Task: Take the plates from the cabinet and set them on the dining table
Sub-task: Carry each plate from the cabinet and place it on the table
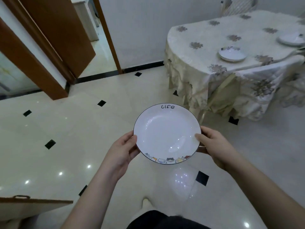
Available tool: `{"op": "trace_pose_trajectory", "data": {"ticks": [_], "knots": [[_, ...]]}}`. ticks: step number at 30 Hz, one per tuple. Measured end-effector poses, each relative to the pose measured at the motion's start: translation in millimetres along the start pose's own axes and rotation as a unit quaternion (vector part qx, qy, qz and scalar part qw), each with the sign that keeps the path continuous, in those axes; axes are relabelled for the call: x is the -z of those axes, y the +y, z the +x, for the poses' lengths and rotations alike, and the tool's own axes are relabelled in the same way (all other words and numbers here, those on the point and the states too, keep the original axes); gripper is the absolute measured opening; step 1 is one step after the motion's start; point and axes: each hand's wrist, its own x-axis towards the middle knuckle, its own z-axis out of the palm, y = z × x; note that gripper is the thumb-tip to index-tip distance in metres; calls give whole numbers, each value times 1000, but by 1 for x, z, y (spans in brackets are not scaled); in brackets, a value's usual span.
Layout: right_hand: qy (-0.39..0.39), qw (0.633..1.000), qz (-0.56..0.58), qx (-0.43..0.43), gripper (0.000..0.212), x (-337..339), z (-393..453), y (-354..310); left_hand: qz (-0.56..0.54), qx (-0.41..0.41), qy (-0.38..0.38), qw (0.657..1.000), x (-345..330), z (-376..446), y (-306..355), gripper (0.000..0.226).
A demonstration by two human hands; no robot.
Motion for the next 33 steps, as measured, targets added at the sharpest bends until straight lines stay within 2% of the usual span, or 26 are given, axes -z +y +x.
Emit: {"op": "trace_pose_trajectory", "data": {"ticks": [8,13,18,24,33], "knots": [[58,997,46,7,28,23,57,-26,-8,2,-28,1000,-28,87,36,26],[96,993,52,43,28,9,116,-51,-17,-21,-30,999,-25,153,71,25],[116,991,64,37,28,-8,179,-82,2,-27,-49,998,-15,215,119,24],[121,988,82,43,30,-19,239,-106,32,-40,-55,997,-12,279,158,25],[117,988,90,40,26,18,349,-147,55,-32,-46,997,-45,387,195,26]]}}
